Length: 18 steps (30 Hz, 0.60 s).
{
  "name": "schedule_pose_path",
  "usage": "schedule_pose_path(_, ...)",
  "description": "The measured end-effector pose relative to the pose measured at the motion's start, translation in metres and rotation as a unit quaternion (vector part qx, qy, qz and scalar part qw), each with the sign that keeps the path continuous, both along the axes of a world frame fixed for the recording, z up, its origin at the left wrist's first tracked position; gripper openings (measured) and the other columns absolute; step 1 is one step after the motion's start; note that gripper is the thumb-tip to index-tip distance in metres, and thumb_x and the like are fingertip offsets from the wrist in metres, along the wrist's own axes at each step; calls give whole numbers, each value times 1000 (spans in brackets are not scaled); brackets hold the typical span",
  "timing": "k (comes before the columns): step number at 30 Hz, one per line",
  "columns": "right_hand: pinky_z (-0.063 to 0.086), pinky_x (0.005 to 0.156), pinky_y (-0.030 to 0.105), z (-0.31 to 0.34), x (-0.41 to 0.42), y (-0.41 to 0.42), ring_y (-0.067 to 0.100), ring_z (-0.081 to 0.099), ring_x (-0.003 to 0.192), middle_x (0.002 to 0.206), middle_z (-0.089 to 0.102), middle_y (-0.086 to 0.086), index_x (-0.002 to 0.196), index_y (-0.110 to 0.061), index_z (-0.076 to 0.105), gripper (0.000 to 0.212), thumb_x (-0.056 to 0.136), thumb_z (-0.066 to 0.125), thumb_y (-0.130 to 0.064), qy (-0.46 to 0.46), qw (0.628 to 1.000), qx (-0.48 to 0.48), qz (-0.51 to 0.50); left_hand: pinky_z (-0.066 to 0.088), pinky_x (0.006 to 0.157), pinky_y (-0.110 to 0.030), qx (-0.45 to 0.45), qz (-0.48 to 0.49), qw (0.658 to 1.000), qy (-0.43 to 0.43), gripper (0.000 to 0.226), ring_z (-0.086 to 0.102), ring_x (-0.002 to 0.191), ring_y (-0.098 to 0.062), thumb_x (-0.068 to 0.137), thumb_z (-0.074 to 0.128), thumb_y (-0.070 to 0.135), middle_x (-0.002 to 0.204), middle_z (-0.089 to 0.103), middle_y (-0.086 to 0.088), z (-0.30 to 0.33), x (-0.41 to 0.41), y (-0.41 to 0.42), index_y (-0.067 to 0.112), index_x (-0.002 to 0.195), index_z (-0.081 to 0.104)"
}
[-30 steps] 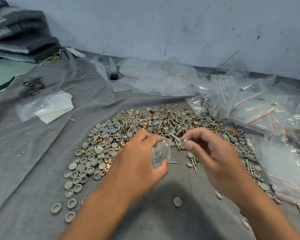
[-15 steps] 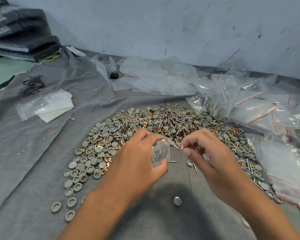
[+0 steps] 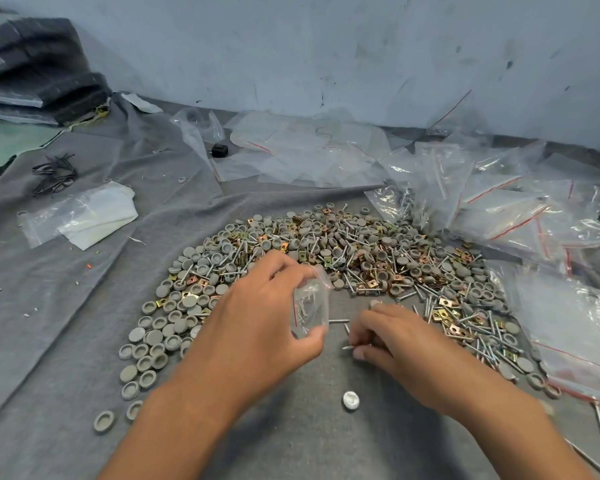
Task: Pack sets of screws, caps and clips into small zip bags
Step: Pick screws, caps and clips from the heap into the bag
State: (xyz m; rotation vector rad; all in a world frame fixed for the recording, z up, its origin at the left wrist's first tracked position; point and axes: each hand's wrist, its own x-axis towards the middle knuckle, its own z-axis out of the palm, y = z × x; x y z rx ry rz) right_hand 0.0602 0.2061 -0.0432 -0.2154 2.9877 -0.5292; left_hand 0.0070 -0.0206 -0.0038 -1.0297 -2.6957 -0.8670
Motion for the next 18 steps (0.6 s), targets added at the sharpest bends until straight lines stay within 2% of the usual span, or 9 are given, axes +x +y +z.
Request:
schedule_pose_path(4, 42, 85, 23, 3, 0, 6, -1, 44, 101, 106, 45, -26, 109, -43, 53, 18, 94, 61, -47, 49, 996, 0, -78, 41, 75, -13, -21, -11, 1000, 3, 61, 48, 76, 8, 76, 70, 49, 111, 43, 26, 2, -1, -3, 34, 134, 59)
schedule_pose_path(6, 43, 89, 27, 3, -1, 9, 7, 42, 107, 113, 43, -18, 117, -40, 50, 25, 95, 61, -44, 65, 989, 29, -126, 41, 74, -12, -24, -12, 1000, 5, 62, 49, 77, 9, 74, 68, 52, 109, 43, 27, 3, -2, -5, 34, 133, 60)
schedule_pose_path(8, 44, 90, 29, 2, -4, 11, 10, 45, 106, 114, 44, -14, 115, -37, 52, 23, 95, 63, -43, 51, 987, 23, -153, 42, 73, -12, -26, -13, 1000, 7, 63, 50, 80, 10, 73, 65, 54, 108, 43, 28, 4, -1, -6, 35, 133, 60)
schedule_pose_path(12, 46, 87, 30, 0, -11, 10, 12, 50, 102, 110, 48, -11, 113, -33, 53, 19, 97, 62, -38, 38, 985, 10, -168, 42, 74, -12, -32, -14, 999, 8, 62, 50, 87, 11, 72, 67, 52, 107, 43, 29, 6, -1, -7, 36, 132, 60)
schedule_pose_path(15, 45, 87, 32, -4, -12, 11, 13, 50, 103, 111, 48, -10, 120, -32, 54, 25, 97, 61, -38, 27, 985, 14, -172, 41, 72, -11, -44, -13, 999, 10, 61, 51, 84, 9, 72, 69, 50, 106, 44, 28, 7, 2, -7, 34, 130, 62)
schedule_pose_path(18, 48, 88, 35, -4, -12, 16, 14, 49, 102, 109, 47, -10, 114, -33, 55, 23, 95, 65, -40, 17, 986, 11, -166, 40, 75, -12, -43, -13, 999, 13, 60, 50, 80, 9, 71, 71, 47, 105, 43, 28, 8, 4, -7, 32, 129, 64)
